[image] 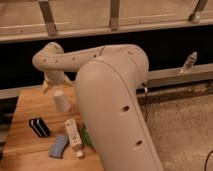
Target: Place the ceramic cup over the eraser
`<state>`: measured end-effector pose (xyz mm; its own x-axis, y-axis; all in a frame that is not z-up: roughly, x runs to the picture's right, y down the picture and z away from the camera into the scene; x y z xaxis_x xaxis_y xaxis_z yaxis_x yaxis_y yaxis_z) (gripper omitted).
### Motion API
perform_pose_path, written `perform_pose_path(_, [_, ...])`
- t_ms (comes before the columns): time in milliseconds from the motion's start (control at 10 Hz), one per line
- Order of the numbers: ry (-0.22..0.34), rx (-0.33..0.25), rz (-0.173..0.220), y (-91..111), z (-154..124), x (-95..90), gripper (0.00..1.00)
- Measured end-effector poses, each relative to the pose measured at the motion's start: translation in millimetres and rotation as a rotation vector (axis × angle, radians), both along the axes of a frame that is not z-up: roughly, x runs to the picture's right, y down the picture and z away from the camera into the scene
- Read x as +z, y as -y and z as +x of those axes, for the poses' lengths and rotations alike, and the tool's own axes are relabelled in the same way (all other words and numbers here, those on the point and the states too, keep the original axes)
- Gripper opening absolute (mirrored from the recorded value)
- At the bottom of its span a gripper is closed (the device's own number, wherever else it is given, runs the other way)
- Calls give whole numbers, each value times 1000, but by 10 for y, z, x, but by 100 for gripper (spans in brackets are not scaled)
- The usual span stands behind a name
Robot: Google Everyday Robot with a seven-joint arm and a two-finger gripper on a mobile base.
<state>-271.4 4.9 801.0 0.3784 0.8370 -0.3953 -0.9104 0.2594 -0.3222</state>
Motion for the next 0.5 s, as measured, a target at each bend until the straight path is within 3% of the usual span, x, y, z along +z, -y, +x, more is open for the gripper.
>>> perform_pose_path(100, [12,-1,-15,-66,-44,35,80])
perform_pose_path(500, [13,0,-15,-58,-50,27,80])
